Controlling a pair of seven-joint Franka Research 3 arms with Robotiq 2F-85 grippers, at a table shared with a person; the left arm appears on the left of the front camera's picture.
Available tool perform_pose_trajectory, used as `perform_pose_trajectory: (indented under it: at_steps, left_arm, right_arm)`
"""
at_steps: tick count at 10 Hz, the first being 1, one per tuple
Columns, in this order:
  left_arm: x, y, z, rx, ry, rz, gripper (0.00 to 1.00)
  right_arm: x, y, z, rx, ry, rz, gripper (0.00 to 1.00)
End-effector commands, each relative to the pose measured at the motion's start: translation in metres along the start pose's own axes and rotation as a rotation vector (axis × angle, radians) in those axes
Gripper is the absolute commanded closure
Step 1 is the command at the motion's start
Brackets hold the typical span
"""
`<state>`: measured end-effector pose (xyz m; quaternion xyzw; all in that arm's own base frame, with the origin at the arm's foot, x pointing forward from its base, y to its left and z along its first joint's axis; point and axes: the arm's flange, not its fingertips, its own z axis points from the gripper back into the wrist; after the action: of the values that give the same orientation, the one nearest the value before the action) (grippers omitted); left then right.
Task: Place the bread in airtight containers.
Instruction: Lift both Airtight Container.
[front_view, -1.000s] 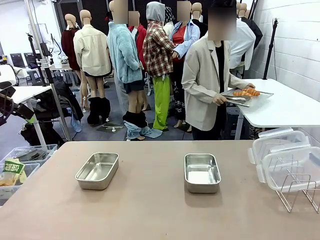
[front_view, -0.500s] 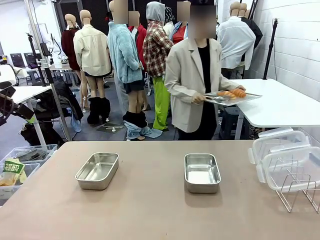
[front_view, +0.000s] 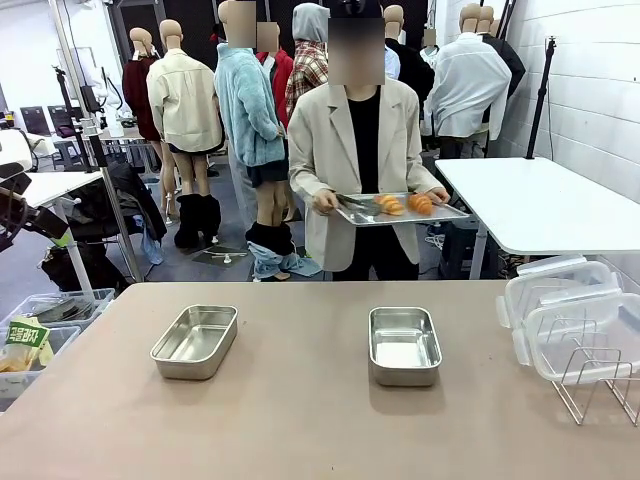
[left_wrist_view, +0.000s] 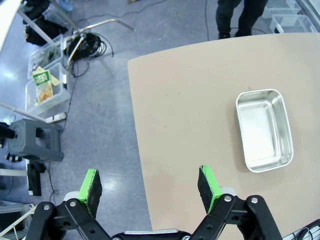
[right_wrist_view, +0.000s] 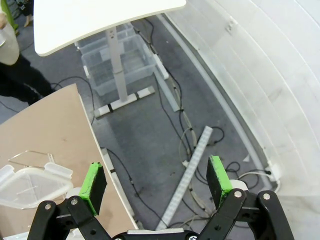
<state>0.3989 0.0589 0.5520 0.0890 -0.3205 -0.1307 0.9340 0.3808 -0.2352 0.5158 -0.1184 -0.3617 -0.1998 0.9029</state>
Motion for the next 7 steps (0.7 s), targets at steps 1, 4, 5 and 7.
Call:
perform_pose_trajectory:
  at_steps: [1,4,5,7]
  left_arm:
    - [-0.0003,0.0013,0.0019,-0.001,0.003,-0.011,0.00]
    - [-0.0003,0.0013,0.0019,-0.001,0.003,-0.011,0.00]
    - [-0.0003,0.0013,0.0019,-0.001,0.003,-0.011,0.00]
    - [-0.0003,0.0013,0.0019,-0.001,0.003,-0.011,0.00]
  right_arm:
    - [0.0008,0.0012,-0.0003,-0.008,0.001,0.014,0.00]
    - [0.0008,0.0012,-0.0003,-0.008,0.001,0.014,0.00]
    - [0.0008,0.0012,-0.0003,-0.008,0.001,0.014,0.00]
    - [0.0008,0.0012,-0.0003,-0.008,0.001,0.014,0.00]
